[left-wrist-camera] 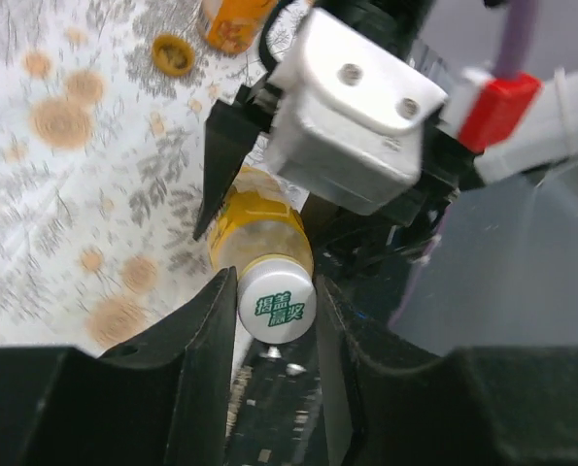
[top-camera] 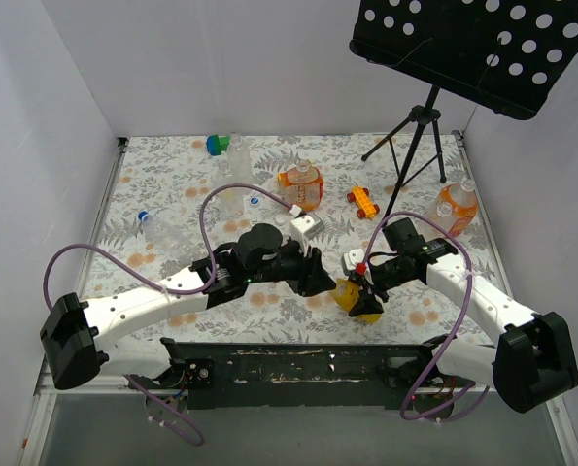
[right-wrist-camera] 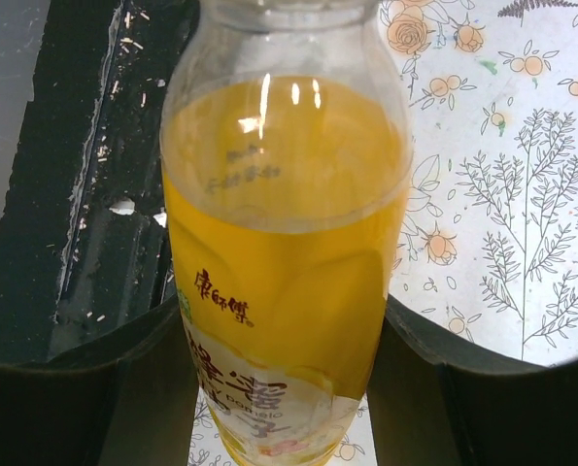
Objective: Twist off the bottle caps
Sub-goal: Pick up the plastic bottle at the center of the board, then unscrew the bottle cap from the plastic bottle.
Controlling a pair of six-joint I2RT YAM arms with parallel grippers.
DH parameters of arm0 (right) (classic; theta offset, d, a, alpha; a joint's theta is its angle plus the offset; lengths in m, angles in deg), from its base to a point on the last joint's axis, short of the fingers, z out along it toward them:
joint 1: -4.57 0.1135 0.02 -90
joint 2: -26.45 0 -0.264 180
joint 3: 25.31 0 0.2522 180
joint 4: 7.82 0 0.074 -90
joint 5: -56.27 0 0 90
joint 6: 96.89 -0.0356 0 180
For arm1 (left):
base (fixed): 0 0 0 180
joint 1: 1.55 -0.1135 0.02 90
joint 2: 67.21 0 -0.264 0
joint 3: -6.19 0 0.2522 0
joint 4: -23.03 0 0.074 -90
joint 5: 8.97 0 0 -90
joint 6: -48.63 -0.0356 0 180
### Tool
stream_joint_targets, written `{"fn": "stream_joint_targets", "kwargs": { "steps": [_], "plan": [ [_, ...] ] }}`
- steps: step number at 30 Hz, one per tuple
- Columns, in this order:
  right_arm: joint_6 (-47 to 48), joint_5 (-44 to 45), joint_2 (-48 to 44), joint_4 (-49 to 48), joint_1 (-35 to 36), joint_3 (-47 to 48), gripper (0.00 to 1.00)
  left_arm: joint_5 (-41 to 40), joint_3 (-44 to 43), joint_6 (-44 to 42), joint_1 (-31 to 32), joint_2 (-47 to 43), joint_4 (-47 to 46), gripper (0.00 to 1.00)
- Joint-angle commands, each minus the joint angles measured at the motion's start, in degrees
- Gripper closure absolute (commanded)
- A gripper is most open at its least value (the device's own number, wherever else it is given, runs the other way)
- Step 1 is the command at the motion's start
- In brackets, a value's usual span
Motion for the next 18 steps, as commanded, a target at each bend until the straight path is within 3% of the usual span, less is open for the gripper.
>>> {"fn": "stream_joint_targets", "kwargs": {
  "steps": [1,3,5,14,15,18],
  "plan": [
    [2.46,-1.17,-0.37,-1.84,-0.06,0.34,0.88,-11.17,-2.04,37.22,-0.18,-3.83,7.80,1.00],
    [2.46,-1.17,-0.28,-1.67,-0.14,0.34,0.88,-11.45,-3.09,47.42,-0.10,-3.57,10.44,1.00],
    [2.46,-1.08,-0.19,-1.84,-0.14,0.34,0.88,-11.44,-3.36,51.14,-0.01,-4.10,10.53,1.00],
    [2.29,-0.55,0.16,-2.11,-0.14,0.08,0.88,-14.17,-5.56,47.39,-0.01,-3.84,12.38,1.00],
    [2.29,-0.55,0.25,-2.11,-0.14,0.08,0.88,-14.17,-5.47,46.25,-0.01,-3.84,12.38,0.95],
    [2.38,-0.73,0.16,-2.02,-0.23,0.08,0.88,-13.73,-5.47,42.65,-0.01,-4.36,12.29,0.60]
  ]
}}
